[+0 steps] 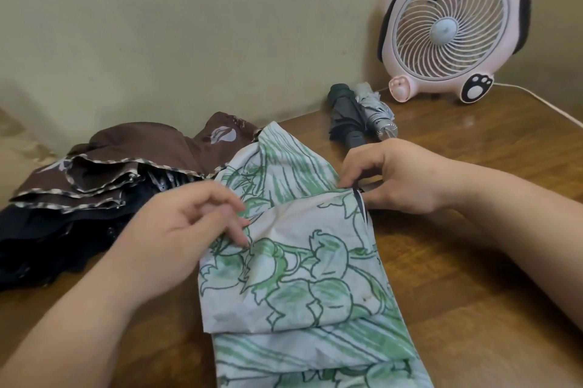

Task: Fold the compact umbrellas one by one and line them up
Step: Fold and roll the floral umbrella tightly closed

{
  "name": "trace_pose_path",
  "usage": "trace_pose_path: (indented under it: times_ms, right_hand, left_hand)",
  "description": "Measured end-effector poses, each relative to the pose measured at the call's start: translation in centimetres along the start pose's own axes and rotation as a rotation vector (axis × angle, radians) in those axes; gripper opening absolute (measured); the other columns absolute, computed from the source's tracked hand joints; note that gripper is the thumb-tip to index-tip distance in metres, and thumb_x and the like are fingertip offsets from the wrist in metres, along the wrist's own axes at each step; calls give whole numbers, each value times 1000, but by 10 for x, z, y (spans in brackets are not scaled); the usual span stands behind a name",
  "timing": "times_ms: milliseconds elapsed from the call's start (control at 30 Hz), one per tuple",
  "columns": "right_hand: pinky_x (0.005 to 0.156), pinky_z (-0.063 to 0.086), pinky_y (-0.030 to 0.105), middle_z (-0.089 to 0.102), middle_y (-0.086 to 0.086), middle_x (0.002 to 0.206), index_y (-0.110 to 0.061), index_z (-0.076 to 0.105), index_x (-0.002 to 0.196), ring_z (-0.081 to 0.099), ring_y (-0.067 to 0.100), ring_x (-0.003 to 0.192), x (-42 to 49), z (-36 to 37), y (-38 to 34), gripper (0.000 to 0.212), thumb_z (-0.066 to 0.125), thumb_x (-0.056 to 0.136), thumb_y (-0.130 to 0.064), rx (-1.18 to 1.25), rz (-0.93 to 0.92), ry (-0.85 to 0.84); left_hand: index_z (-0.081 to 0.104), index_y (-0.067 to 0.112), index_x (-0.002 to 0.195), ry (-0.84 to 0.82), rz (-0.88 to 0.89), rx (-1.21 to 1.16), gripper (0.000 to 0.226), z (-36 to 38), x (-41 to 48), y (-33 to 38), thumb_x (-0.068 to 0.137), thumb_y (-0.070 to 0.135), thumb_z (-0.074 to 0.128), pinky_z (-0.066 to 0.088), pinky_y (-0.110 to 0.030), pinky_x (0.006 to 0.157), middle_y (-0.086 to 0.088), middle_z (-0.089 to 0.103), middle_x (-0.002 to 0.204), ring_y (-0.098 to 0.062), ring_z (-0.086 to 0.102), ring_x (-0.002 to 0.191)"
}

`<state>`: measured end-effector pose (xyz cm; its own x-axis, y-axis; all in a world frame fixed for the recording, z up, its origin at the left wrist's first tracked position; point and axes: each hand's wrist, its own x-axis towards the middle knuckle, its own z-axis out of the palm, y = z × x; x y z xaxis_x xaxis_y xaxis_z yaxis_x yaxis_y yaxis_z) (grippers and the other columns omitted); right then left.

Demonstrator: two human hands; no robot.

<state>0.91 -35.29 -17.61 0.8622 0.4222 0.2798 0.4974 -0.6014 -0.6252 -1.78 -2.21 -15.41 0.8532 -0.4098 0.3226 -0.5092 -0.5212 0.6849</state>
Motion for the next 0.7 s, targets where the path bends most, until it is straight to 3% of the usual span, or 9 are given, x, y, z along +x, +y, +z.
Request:
trace_pose_path:
  times_ms: [67,100,167,233,300,367,500,700]
  right_hand:
    - [88,57,33,72,-12,96,-26,79,91,69,8,94,0,0,1,20,89,77,-16,-8,-13,2]
    - [88,57,33,72,-11,96,-25,79,91,70,9,94,0,0,1,19,89,77,-17,-8,-23,6]
    - [87,57,33,72,-11,95,-25,79,91,70,9,93,0,1,1,17,88,77,-19,-12,-43,15]
    - [87,56,33,72,-12,96,-24,79,92,69,8,93,0,2,1,17,88,78,-22,-22,-53,16]
    - [88,56,33,71,-13,97,-25,78,93,68,7,94,0,2,1,18,87,78,-22,-35,-50,15]
    - [87,55,33,71,-13,97,-27,77,93,68,7,94,0,2,1,18,87,78,-21,-49,-50,21]
    - [86,56,35,70,-11,98,-30,75,93,68,8,93,-1,3,2,24,86,78,-15,-59,-81,30]
    - [89,58,41,74,-8,98,-24,77,100,71,11,94,0,0,8,21,81,80,-17,2,-33,3]
  left_hand:
    - [69,35,94,12,127,155,6,16,12,22,95,30,68,51,-24,79,14,71,89,-7,66,88]
    - [66,39,103,-85,128,243,8,20,18,22,95,39,65,48,-22,84,18,64,99,-6,61,97]
    - [52,46,134,-333,157,484,39,31,25,23,100,61,42,35,-21,107,26,46,131,1,41,126]
    - [19,54,156,-509,195,638,58,38,26,24,100,71,18,12,-28,123,32,15,159,3,10,149]
    - [-4,58,156,-578,167,693,63,44,22,28,96,74,9,-3,-29,126,35,-12,164,9,-13,150]
    - [-15,62,152,-573,175,773,65,53,15,33,92,78,3,-9,-31,126,31,-28,162,5,-25,149]
    - [-10,66,150,-527,195,840,66,77,0,40,88,85,-1,-19,-42,123,24,-45,155,-9,-40,146]
    - [6,64,153,-423,137,848,59,91,0,37,95,79,0,-15,-50,124,26,-46,154,-10,-41,146]
